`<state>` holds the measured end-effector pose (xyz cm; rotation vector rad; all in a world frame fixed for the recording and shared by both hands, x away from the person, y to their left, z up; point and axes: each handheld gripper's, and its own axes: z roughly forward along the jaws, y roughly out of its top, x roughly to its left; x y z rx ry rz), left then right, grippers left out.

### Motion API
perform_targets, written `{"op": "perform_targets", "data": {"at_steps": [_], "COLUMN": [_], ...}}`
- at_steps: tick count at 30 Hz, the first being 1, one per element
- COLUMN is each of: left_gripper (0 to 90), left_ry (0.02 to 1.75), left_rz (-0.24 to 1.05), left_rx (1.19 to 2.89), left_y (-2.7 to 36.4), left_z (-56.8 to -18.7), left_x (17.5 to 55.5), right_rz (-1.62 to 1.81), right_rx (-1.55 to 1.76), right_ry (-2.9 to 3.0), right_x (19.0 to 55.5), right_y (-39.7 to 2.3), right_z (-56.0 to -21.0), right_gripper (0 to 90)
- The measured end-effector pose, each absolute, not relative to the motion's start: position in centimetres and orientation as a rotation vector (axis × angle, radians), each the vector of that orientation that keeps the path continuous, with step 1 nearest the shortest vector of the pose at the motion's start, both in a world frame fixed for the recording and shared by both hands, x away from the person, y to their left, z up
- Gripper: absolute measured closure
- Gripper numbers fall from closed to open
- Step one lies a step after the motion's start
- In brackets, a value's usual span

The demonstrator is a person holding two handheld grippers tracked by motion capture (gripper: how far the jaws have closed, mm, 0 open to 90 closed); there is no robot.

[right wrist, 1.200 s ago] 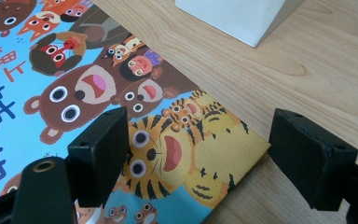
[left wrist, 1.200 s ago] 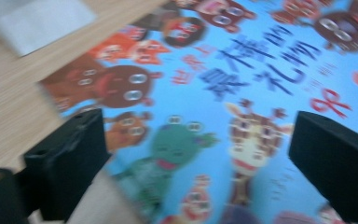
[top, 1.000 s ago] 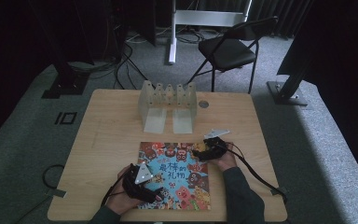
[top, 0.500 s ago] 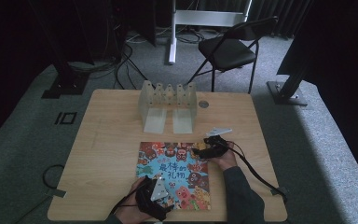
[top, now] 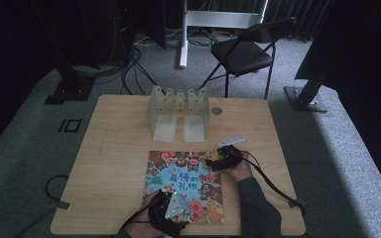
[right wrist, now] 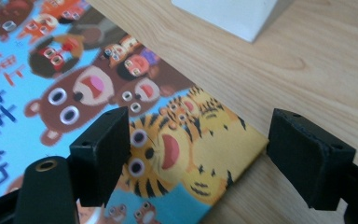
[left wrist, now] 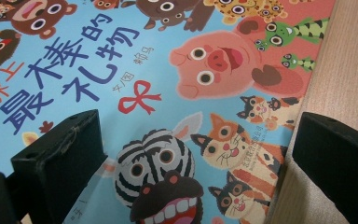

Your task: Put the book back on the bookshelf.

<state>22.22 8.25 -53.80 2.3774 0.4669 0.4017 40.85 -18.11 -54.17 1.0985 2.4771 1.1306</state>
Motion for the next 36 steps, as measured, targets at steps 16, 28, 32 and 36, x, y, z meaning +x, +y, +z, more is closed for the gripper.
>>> {"op": "perform_targets", "data": {"at_steps": [16, 28, 32, 36], "left_gripper": [1.9, 1.9, 2.0, 1.9], "left_ry": [0.463, 0.461, 0.464, 0.462], "left_rz": [0.374, 0.386, 0.391, 0.399], "left_rx": [2.393, 2.39, 2.39, 2.395], "left_y": [7.8, 7.9, 7.9, 7.8], "left_z": [-54.0, -54.1, -54.2, -54.2], "left_x": [22.0, 22.1, 22.0, 21.9], "right_rz": [1.273, 1.192, 1.231, 1.271], "right_rx": [1.15, 1.147, 1.171, 1.201], "right_ry": [2.435, 2.475, 2.474, 2.469], "right_x": [40.6, 40.8, 41.0, 41.1], "right_y": [-19.0, -18.7, -18.8, -19.0], "right_z": [-52.9, -54.4, -54.5, -54.4], "right_gripper": [24.3, 22.1, 21.5, 21.6]}}
